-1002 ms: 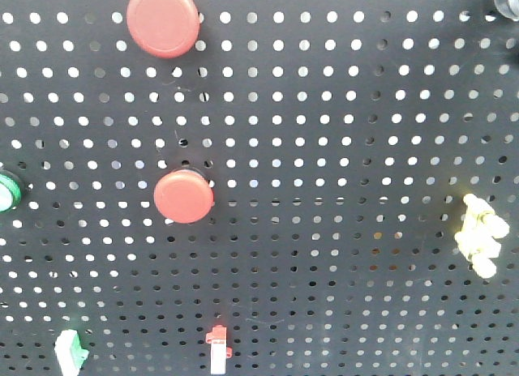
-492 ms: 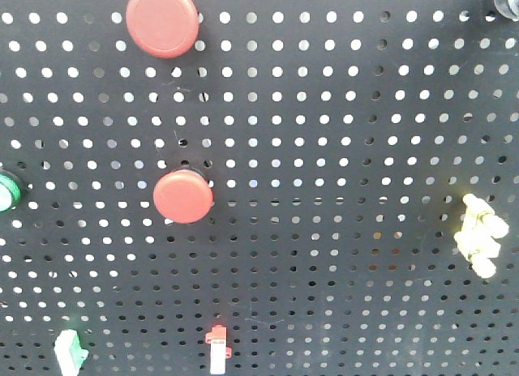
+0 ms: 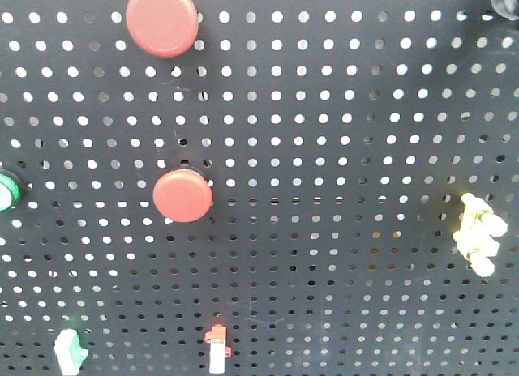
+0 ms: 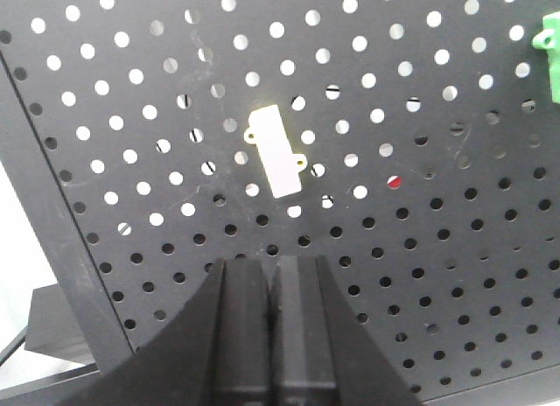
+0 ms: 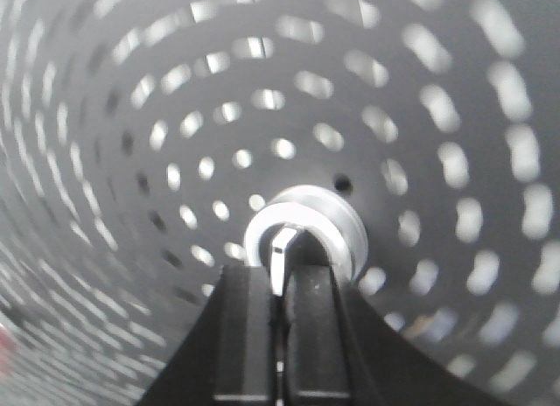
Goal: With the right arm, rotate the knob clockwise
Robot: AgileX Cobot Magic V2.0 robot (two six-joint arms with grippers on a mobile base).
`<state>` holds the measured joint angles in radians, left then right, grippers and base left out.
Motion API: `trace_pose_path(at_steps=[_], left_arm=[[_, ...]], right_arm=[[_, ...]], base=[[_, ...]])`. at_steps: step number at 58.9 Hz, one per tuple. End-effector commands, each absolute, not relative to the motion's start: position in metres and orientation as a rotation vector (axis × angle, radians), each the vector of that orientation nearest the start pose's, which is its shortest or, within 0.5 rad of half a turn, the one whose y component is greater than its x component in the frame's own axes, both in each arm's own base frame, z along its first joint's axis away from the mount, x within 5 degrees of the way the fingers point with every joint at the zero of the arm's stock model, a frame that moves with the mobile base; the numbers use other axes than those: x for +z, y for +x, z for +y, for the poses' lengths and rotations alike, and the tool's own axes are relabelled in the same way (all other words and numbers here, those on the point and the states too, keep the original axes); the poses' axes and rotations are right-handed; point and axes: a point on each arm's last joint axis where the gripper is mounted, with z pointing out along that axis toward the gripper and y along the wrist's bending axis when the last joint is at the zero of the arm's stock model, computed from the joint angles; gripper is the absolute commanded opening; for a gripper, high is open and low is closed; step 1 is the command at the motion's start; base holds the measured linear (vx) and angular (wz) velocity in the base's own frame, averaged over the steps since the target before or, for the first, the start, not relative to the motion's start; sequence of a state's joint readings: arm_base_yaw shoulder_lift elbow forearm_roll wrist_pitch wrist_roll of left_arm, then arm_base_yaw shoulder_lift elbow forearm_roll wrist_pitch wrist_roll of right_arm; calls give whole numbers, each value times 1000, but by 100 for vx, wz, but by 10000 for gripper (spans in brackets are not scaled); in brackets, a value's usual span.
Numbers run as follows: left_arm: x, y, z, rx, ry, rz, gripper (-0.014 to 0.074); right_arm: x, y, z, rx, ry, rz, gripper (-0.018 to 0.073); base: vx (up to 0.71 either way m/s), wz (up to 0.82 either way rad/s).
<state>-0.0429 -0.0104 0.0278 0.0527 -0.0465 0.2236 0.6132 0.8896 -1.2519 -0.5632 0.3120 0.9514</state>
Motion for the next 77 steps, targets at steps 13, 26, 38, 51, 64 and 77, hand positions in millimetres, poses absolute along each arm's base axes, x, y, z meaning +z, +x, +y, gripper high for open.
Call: trace_pose_path(at_steps=[13, 26, 38, 51, 64, 77], left_arm=[[204, 58, -4, 174, 231, 1406, -6], [204, 58, -4, 174, 231, 1406, -6], [204, 58, -4, 174, 231, 1406, -6], [204, 58, -4, 174, 231, 1406, -6], [204, 58, -4, 174, 231, 1406, -6], [204, 58, -4, 174, 231, 1406, -6]], right_arm=[[544, 136, 90, 1061, 62, 1244, -6], [547, 131, 86, 982, 10, 1212, 52], [549, 127, 83, 970, -2, 1195, 250], [554, 115, 74, 975, -3, 1157, 475], [560, 79, 40, 854, 16, 1124, 397], [533, 49, -3, 468, 16, 1385, -15]], base=[[0, 0], [0, 0], [0, 0], [0, 0], [0, 0], [0, 0]])
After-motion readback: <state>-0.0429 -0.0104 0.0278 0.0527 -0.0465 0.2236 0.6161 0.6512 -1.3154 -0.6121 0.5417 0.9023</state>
